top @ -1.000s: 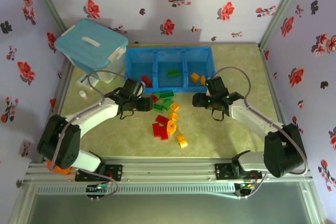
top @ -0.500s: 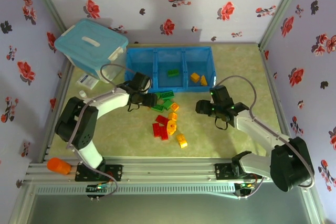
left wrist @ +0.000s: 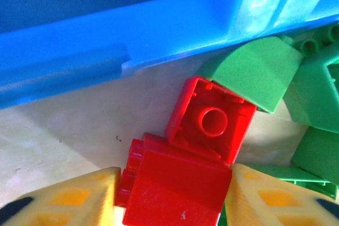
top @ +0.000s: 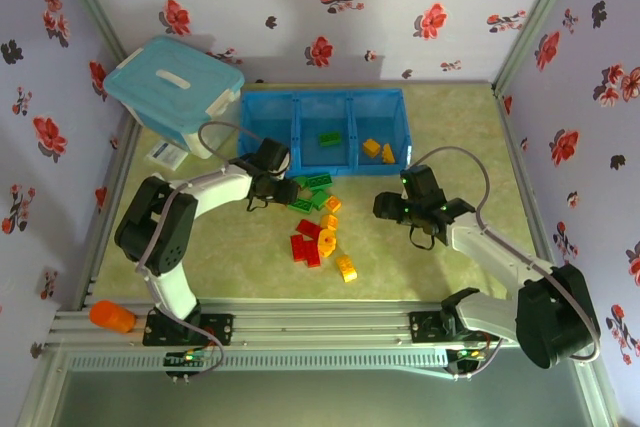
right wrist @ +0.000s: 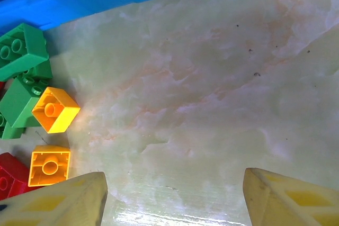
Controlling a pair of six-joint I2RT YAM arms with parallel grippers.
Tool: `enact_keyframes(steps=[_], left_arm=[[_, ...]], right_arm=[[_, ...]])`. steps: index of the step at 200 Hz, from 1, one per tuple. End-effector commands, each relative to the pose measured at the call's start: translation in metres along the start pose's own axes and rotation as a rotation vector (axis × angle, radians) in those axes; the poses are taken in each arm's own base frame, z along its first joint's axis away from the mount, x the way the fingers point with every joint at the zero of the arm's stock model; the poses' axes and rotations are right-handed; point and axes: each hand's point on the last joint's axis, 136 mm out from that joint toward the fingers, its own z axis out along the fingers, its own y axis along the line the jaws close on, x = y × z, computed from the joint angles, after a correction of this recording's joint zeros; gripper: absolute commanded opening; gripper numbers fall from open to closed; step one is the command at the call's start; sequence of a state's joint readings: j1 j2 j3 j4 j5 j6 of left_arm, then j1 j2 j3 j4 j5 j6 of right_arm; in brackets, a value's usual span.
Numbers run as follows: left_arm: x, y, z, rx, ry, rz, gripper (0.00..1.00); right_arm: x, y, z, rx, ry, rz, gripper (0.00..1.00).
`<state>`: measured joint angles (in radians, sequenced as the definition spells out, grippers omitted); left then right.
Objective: Sort the legos into containers by color
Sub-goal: Pick up the lego from the center of the table.
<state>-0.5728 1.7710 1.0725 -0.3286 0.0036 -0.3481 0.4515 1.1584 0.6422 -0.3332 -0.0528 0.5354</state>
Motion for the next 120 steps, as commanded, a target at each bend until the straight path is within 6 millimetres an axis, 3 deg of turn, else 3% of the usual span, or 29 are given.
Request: enact_keyframes(steps=[1,41,83,120], left_arm=[[-0.001,0.007,-0.005,-0.03,-0.001,0.006,0.41],[-0.001,0.009,-0.025,-0.025,-0.038,-0.012,0.28],[0.0,0.013,-0.055,-0.037,-0.092,-0.019,0.28],[-0.025,0.021,-0.091,-0.067,-0.2,-0.021,0.29]], right_arm=[[-0.001,-0.004,-0.002,0.006,-0.023,0.019,0.68],[0.0,-0.003,-0.001,0.002,-0.02,0.023,0.68],[0.0,-0.002,0.0,-0.001,-0.015,0.025,0.68],[0.003,0.0,0.002,-0.015,-0.009,0.039,0.67]])
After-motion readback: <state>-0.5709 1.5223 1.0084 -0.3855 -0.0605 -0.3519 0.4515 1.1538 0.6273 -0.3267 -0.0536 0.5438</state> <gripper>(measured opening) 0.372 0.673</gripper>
